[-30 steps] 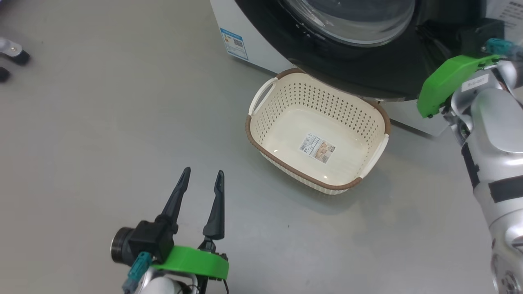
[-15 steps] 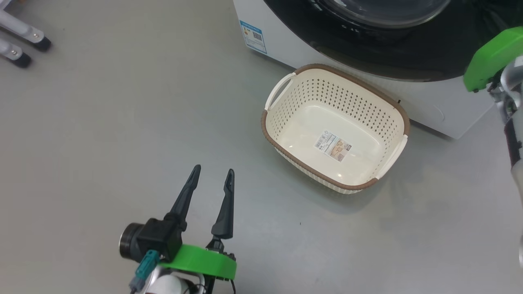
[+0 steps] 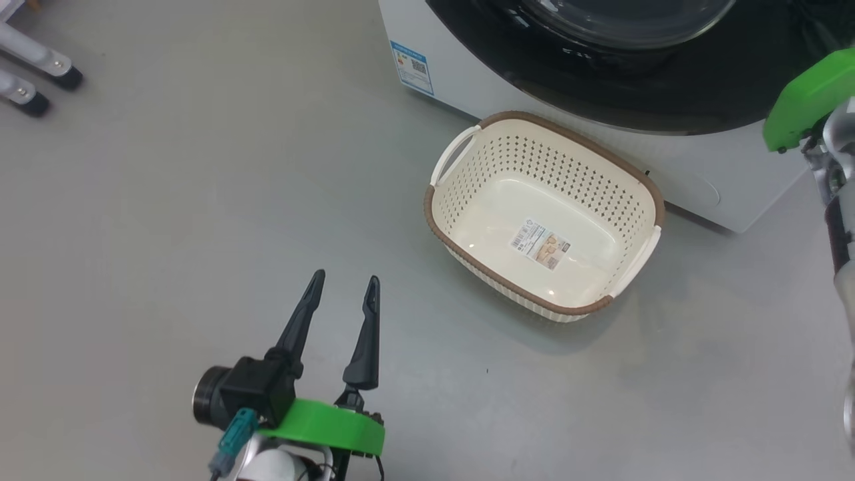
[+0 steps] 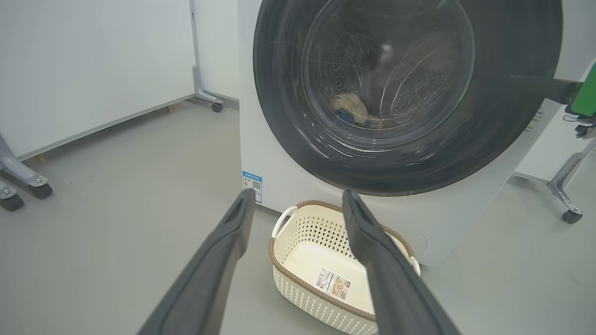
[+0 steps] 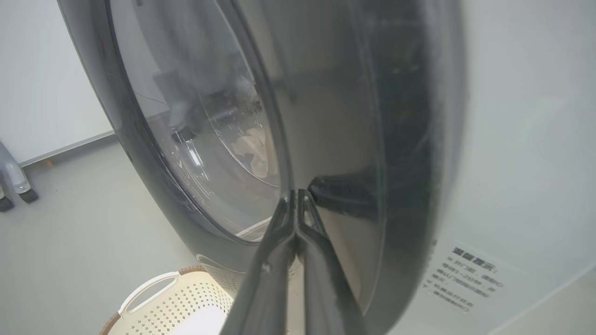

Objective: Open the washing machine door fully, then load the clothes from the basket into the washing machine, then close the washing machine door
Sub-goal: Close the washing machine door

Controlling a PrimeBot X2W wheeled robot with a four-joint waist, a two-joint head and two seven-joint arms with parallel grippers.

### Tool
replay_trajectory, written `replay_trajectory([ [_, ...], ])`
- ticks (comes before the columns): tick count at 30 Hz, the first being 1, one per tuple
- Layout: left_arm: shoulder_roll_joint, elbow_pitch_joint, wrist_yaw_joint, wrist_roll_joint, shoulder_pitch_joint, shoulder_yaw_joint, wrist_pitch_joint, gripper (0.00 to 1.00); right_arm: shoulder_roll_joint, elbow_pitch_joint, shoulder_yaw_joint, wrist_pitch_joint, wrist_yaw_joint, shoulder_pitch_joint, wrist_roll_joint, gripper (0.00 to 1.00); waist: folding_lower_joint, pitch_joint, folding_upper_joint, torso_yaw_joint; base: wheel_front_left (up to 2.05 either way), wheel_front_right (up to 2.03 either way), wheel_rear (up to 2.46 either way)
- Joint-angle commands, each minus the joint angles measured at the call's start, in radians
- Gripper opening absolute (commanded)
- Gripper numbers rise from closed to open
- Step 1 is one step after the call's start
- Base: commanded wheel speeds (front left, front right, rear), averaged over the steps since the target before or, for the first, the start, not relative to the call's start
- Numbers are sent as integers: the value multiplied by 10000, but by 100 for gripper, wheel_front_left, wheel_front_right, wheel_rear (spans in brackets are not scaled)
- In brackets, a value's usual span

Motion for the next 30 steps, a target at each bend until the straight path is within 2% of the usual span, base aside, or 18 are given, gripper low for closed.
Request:
replay_trajectory([
  [1,55,-295,66,-19,-138,384,-68,100,232,-295,176,-114,-4,-193,-26,0,0,-24,0,-26,0,0,0],
  [6,55,-208,83,126,-120,531,-68,100,656,-586,657,-136,-4,131,345,0,0,-187,0,-240,0,0,0],
  [11,55,-83,80,266,-30,729,-68,100,1032,-1518,1450,-138,-4,991,1082,0,0,-453,0,-655,0,0,0],
  [16,57,11,6,451,-13,957,-68,100,1217,-3015,2239,-139,-4,2185,2031,0,0,-707,0,-1219,0,0,0],
  [21,96,109,-70,631,-38,1241,-68,100,1283,-5090,2736,-140,-4,3989,2763,0,0,-997,0,-1978,0,0,0],
  [22,107,116,-75,658,-40,1284,-68,100,1287,-5358,2745,-140,-4,4280,2806,13,0,-1051,0,-2109,0,0,0],
  [23,123,134,-90,683,-35,1312,-68,100,1291,-5608,2720,-140,-4,4555,2841,33,0,-1097,0,-2230,0,0,0],
  [24,138,149,-102,703,-36,1344,-68,100,1302,-5818,2699,-140,-4,4804,2888,47,0,-1121,0,-2352,0,0,0],
  [25,160,170,-113,717,-41,1382,-68,100,1311,-6017,2690,-140,-4,5017,2905,76,0,-1157,0,-2481,0,0,0],
  [26,184,202,-125,725,-39,1421,-68,100,1319,-6211,2669,-140,-4,5223,2894,98,0,-1214,0,-2607,0,0,0],
  [30,273,260,-115,722,-14,1596,-68,100,1380,-6887,2566,-141,-4,5864,2925,100,0,-1284,0,-3158,0,0,0],
])
